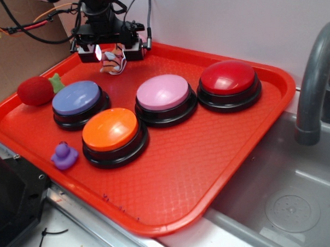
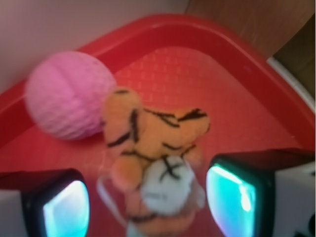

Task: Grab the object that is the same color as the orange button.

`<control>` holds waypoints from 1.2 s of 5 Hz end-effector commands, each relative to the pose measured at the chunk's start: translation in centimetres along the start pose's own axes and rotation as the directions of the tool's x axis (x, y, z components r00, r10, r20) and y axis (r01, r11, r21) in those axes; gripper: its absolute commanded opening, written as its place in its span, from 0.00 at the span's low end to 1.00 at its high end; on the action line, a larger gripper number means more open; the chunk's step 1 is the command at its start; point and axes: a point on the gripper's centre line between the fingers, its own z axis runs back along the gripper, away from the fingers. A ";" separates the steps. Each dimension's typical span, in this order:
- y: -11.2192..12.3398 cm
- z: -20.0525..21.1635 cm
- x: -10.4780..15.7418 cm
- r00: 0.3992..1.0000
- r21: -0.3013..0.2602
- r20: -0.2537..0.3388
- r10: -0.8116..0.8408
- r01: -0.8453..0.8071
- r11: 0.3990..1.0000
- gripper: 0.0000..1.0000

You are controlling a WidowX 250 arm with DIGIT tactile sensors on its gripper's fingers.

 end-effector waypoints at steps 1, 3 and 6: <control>1.7 -0.2 2.0 0.996 -0.025 0.018 0.089 -0.088 0.996 0.14; 0.8 1.8 2.1 0.995 -0.008 -0.034 -0.089 0.089 0.996 0.00; -1.0 10.4 0.9 0.910 -0.188 -0.150 -0.387 0.357 0.915 0.00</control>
